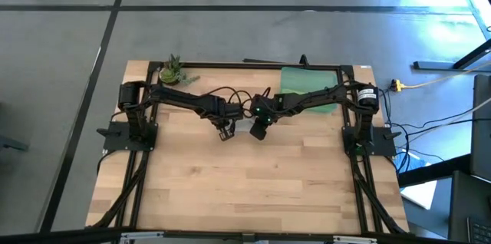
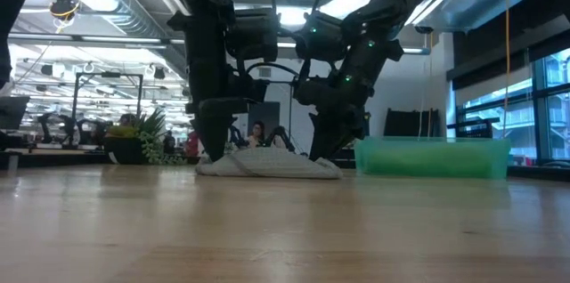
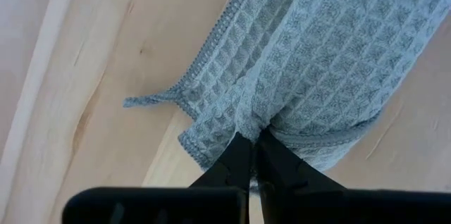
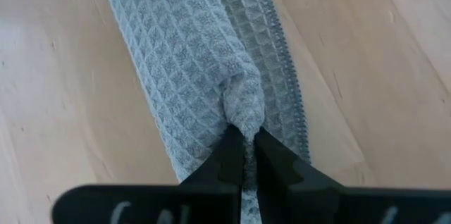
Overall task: Roll microfiber towels into tight, uniform cylinder then place into a basket
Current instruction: Roll the gray kitchen towel
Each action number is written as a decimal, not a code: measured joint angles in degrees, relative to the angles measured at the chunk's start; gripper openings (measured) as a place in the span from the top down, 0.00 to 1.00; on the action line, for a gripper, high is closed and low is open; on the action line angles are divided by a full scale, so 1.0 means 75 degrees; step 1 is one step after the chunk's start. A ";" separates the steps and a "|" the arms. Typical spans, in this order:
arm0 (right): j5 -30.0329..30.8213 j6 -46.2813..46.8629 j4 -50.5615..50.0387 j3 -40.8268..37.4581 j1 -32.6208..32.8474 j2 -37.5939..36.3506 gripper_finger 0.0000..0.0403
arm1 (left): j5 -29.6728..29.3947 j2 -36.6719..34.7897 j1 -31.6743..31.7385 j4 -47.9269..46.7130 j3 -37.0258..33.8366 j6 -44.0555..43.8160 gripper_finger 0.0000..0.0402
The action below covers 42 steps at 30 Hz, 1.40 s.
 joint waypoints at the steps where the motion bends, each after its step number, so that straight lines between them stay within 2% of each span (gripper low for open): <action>1: -0.0003 -0.0040 0.0000 0.0000 0.0000 0.0000 0.96 | 0.0000 0.0000 0.0000 0.0000 0.0000 0.0002 0.99; 13: -0.0099 -0.0201 -0.0027 0.0006 0.0017 0.0000 0.96 | 0.0007 0.0000 -0.0009 0.0087 -0.0006 0.0168 0.98; 26: -0.0090 -0.0209 -0.0009 0.0006 0.0023 0.0000 0.95 | -0.0576 0.0013 -0.0210 0.0175 -0.0030 0.0144 0.77; 35: -0.0178 -0.0201 -0.0017 0.0006 0.0017 0.0000 0.95 | -0.0568 -0.1081 -0.0029 -0.0144 -0.0085 0.0008 0.77; 42: -0.0175 -0.0201 -0.0015 0.0006 0.0017 0.0000 0.96 | -0.1036 -0.1921 -0.0107 -0.0199 -0.0076 0.0274 0.78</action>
